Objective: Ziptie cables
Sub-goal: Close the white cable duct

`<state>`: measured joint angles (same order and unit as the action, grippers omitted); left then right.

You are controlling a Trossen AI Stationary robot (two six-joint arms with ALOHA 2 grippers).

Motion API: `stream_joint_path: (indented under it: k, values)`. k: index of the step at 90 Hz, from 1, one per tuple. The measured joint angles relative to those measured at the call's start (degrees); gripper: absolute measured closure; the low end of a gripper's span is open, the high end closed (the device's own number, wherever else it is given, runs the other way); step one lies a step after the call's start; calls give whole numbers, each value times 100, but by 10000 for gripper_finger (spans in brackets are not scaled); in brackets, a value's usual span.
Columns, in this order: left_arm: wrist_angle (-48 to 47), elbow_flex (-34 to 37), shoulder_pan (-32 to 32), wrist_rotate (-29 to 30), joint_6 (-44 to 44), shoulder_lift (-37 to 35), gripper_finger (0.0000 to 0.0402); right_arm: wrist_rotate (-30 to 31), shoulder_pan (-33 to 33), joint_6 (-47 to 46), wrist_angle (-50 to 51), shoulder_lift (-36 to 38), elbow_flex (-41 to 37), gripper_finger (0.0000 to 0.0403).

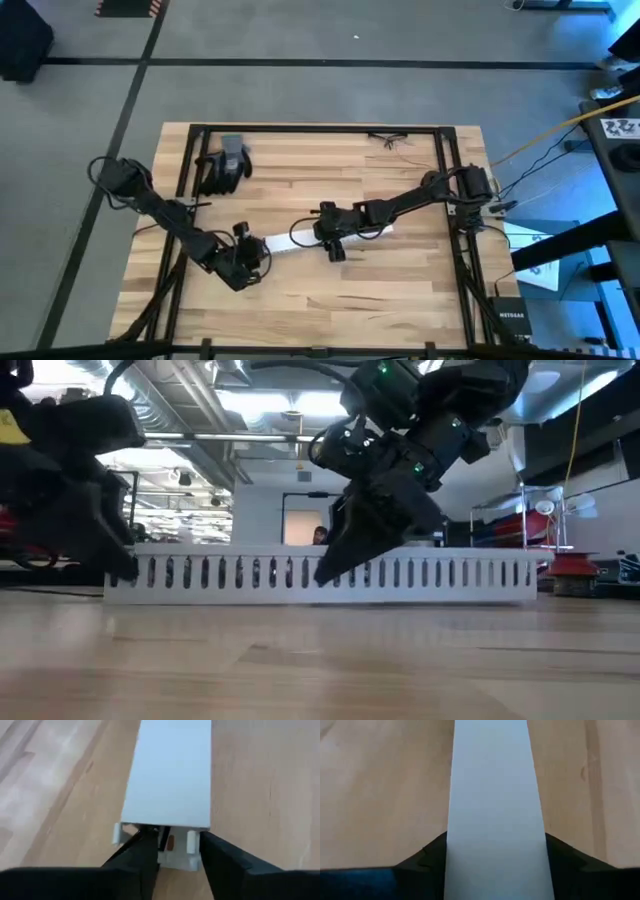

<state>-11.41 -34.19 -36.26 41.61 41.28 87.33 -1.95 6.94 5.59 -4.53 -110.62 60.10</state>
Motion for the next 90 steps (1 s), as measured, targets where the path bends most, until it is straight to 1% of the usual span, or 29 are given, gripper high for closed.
stream_joint_path:
  k: [11, 24, 30, 37, 44, 54, 61, 71, 84, 90]
  values:
    - [98, -7, 22, 11, 15, 39, 272, 50, 4, -96, -9, -33, 22, 187]
    - [193, -2, 94, -18, -44, 30, 249, 20, 9, -115, -127, -38, 20, 186]
    - [137, 0, 111, -25, -40, 30, 237, -6, 9, -210, -164, -38, 20, 180]
    - [130, 2, 123, -37, 26, 30, 223, 0, 8, -399, -116, -38, 20, 161]
    - [189, 2, 127, -65, 89, 30, 206, -32, -21, -400, -88, -38, 38, 134]
    - [105, -82, 163, -327, -137, 3, 179, -84, -19, -405, -80, 20, 55, 100]
    - [-93, -218, 163, -555, -263, -67, 163, -31, -15, -400, -44, 53, 52, 84]
    - [-624, -464, 149, -566, -377, -258, 149, -3, -15, -392, -15, 56, 49, 73]
    - [-1491, -728, 150, -560, -291, -440, 144, -35, -17, -381, 9, 32, 46, 71]
    - [-1656, -789, 147, -556, -277, -504, 146, -57, -17, -381, 30, 24, 39, 71]
